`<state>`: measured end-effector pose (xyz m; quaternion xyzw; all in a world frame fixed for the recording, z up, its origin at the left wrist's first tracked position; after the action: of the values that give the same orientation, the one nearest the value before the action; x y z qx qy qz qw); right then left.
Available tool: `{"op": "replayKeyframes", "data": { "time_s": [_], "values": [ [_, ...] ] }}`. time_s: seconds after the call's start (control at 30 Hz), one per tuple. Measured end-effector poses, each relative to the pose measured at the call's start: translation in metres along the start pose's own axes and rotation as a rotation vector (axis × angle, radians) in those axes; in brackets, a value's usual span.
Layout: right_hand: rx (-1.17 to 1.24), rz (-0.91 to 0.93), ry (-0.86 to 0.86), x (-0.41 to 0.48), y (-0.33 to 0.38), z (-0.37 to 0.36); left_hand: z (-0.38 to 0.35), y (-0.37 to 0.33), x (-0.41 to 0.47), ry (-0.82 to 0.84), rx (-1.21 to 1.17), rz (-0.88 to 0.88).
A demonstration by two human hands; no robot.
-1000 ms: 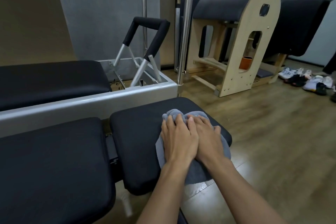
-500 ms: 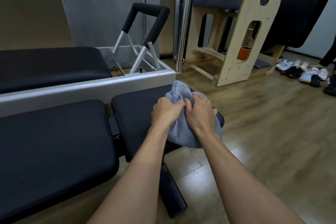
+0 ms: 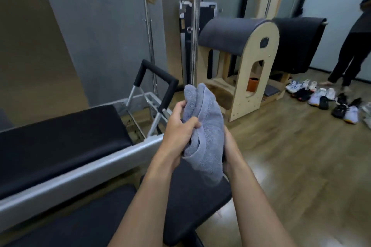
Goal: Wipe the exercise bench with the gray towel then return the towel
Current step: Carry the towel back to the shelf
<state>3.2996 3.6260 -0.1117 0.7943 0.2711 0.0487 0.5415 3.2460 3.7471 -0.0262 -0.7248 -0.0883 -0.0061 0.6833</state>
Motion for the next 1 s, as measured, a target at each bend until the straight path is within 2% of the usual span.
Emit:
{"op": "replayKeyframes", "data": {
  "time_s": [0.07, 0.13, 0.23, 0.33, 0.47, 0.63, 0.83, 1.0],
  "values": [
    [0.121, -0.161, 0.138, -0.026, 0.032, -0.044, -0.005, -0.068, 0.003, 0.039, -0.015, 0.006],
    [0.238, -0.249, 0.198, -0.053, 0.071, -0.074, -0.005, -0.13, 0.003, 0.055, -0.069, 0.045],
    [0.372, -0.205, 0.253, -0.075, 0.134, -0.102, 0.005, -0.196, 0.002, 0.027, -0.118, 0.096],
    [0.293, -0.122, 0.284, -0.085, 0.236, -0.122, 0.013, -0.27, 0.009, -0.031, -0.163, 0.113],
    [0.054, 0.071, 0.198, -0.091, 0.358, -0.136, 0.002, -0.345, 0.03, -0.069, -0.162, 0.042],
    [-0.046, 0.285, 0.036, -0.123, 0.439, -0.132, -0.017, -0.393, 0.051, -0.041, -0.158, -0.043],
    [-0.073, 0.459, -0.184, -0.207, 0.481, -0.101, -0.084, -0.424, 0.053, 0.181, -0.226, -0.098],
    [-0.082, 0.59, -0.52, -0.338, 0.507, -0.016, -0.222, -0.44, 0.04, 0.447, -0.225, -0.107]
  ]
}}
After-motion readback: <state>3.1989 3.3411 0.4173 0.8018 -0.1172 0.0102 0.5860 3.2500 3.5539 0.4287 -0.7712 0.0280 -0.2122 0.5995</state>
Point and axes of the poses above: each hand's wrist, its own x-axis towards the middle knuckle, its own z-axis out of the back of the hand, y = z × x, the point moved 10 cm from there along x, towards the middle knuckle, and after that the axes turned 12 degrees about y, right-handed, at the moved point
